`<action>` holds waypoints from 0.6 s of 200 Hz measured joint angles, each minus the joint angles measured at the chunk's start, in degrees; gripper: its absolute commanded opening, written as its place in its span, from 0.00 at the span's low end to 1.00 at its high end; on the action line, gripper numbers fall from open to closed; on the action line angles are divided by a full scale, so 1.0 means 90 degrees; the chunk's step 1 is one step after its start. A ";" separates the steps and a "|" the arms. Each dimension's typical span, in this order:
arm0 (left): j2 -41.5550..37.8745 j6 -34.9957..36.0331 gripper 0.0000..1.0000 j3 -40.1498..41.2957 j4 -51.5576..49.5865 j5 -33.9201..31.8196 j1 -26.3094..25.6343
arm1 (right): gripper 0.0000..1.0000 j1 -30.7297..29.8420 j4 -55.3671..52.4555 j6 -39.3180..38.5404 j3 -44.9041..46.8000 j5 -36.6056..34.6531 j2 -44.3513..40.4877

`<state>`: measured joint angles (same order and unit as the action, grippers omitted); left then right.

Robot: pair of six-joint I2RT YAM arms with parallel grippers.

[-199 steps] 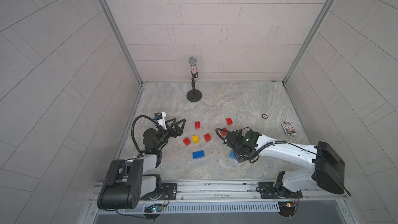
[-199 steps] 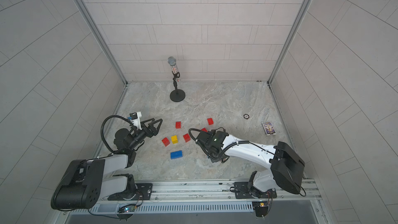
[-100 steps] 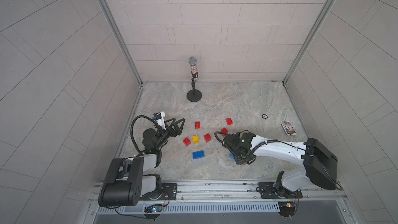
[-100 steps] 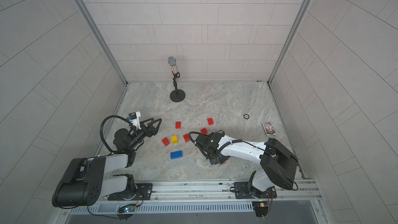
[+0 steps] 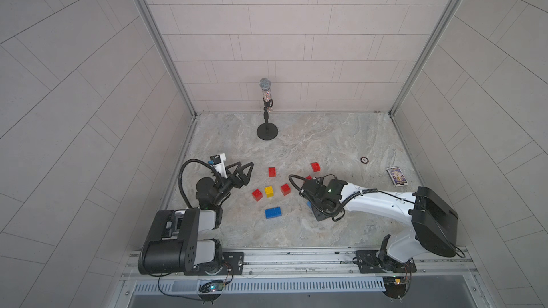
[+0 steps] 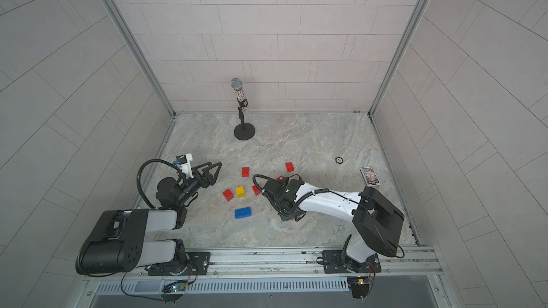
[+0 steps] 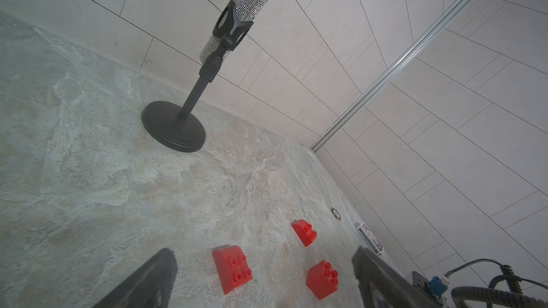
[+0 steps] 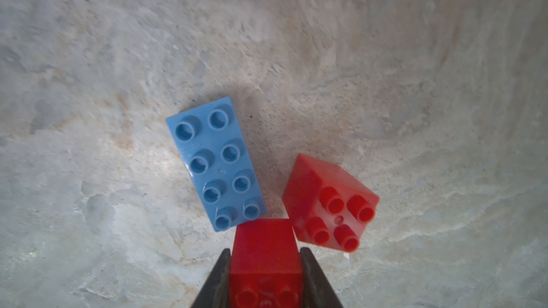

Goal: Assemble the number 1 with lego
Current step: Adjust the lego brick at the center of the board.

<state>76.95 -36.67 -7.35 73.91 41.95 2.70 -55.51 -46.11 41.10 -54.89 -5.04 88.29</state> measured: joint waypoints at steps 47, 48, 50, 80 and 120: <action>0.0002 -0.0051 1.00 0.0000 0.0051 0.0036 0.0044 | 0.00 -0.0041 0.0007 -0.0622 -0.0134 -0.0017 -0.0095; 0.0005 -0.0051 1.00 0.0000 0.0051 0.0039 0.0044 | 0.00 -0.0041 0.0002 -0.0629 -0.0136 -0.0019 -0.0107; 0.0007 -0.0051 1.00 0.0000 0.0051 0.0039 0.0044 | 0.00 -0.0044 -0.0010 -0.0668 -0.0141 -0.0019 -0.0134; 0.0053 -0.0097 1.00 0.0000 0.0056 0.0063 0.0051 | 0.00 -0.0083 -0.0053 -0.1180 -0.0163 -0.0027 -0.0678; 0.0058 -0.0114 1.00 0.0000 0.0095 0.0126 0.0083 | 0.00 -0.0083 0.0236 -0.1936 -0.0255 -0.0066 -0.0629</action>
<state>77.47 -37.69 -7.35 74.76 43.09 3.44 -56.25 -43.99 23.68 -57.19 -5.63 82.63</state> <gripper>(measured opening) 0.998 0.336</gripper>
